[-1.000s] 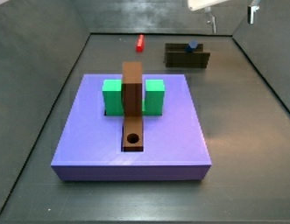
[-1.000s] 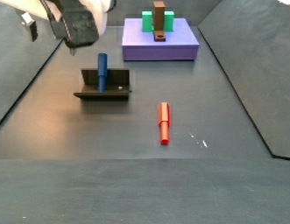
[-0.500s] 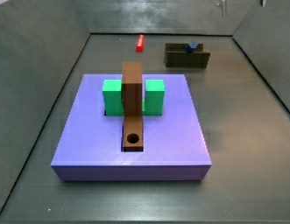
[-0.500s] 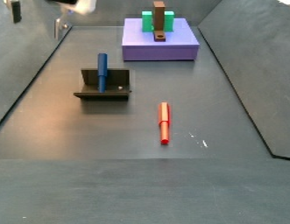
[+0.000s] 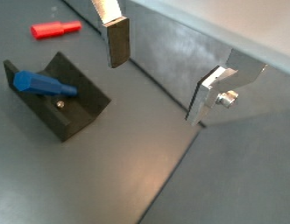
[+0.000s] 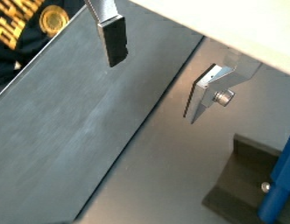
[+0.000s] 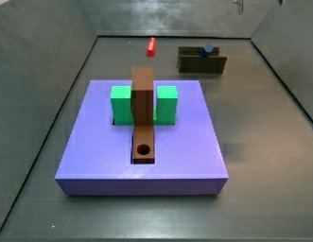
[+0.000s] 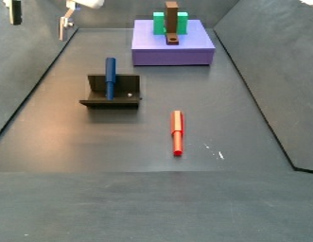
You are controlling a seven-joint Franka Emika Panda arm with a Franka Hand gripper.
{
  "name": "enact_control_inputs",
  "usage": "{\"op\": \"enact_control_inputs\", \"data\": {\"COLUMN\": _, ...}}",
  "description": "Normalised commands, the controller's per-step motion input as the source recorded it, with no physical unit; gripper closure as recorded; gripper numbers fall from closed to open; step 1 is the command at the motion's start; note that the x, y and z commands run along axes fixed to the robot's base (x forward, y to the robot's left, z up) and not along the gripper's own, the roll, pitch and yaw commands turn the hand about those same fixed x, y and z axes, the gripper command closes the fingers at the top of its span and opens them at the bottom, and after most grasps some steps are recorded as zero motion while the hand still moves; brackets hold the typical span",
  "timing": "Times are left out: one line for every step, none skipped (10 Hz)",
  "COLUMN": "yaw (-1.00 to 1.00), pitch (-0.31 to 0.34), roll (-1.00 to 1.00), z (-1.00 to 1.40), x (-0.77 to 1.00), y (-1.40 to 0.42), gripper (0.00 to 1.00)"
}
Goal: Pick up the blue object. Move up. Place the blue object on the fixture. Regrasp the blue object. Move to above the board. Insert the blue object.
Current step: Regrasp the blue object.
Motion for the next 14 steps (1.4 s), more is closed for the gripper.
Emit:
{"op": "enact_control_inputs", "data": {"yaw": 0.49, "pitch": 0.154, "roll": 1.0, "z": 0.0, "x": 0.07, "y": 0.0, "gripper": 0.0}}
{"op": "enact_control_inputs", "data": {"yaw": 0.56, "pitch": 0.129, "roll": 1.0, "z": -0.03, "x": 0.0, "y": 0.0, "gripper": 0.0}}
{"op": "enact_control_inputs", "data": {"yaw": 0.48, "pitch": 0.0, "roll": 1.0, "z": -0.11, "x": -0.01, "y": -0.07, "gripper": 0.0}}
{"op": "enact_control_inputs", "data": {"yaw": 0.45, "pitch": 0.0, "roll": 1.0, "z": -0.17, "x": -0.09, "y": -0.17, "gripper": 0.0}}
{"op": "enact_control_inputs", "data": {"yaw": 0.35, "pitch": -0.1, "roll": 0.76, "z": -0.44, "x": -0.16, "y": -0.48, "gripper": 0.0}}
{"op": "enact_control_inputs", "data": {"yaw": 0.24, "pitch": -0.029, "roll": 0.55, "z": -0.35, "x": -0.19, "y": -0.54, "gripper": 0.0}}
{"op": "enact_control_inputs", "data": {"yaw": 0.21, "pitch": -0.097, "roll": 0.45, "z": -0.35, "x": -0.36, "y": -0.46, "gripper": 0.0}}
{"op": "enact_control_inputs", "data": {"yaw": 0.25, "pitch": -0.08, "roll": 0.39, "z": -0.35, "x": -0.33, "y": -0.43, "gripper": 0.0}}
{"op": "enact_control_inputs", "data": {"yaw": 0.21, "pitch": -0.009, "roll": 0.03, "z": -0.27, "x": -0.19, "y": -0.19, "gripper": 0.0}}
{"op": "enact_control_inputs", "data": {"yaw": 0.0, "pitch": 0.031, "roll": 0.0, "z": 0.0, "x": 0.01, "y": 0.0, "gripper": 0.0}}
{"op": "enact_control_inputs", "data": {"yaw": 0.01, "pitch": 0.0, "roll": 0.12, "z": -0.13, "x": 0.0, "y": 0.0, "gripper": 0.0}}
{"op": "enact_control_inputs", "data": {"yaw": 0.12, "pitch": -0.026, "roll": 0.17, "z": -0.37, "x": -0.17, "y": 0.0, "gripper": 0.0}}
{"op": "enact_control_inputs", "data": {"yaw": 0.15, "pitch": 0.0, "roll": 0.13, "z": -0.4, "x": -0.07, "y": 0.0, "gripper": 0.0}}
{"op": "enact_control_inputs", "data": {"yaw": 0.12, "pitch": 0.0, "roll": 0.16, "z": -0.29, "x": -0.02, "y": 0.0, "gripper": 0.0}}
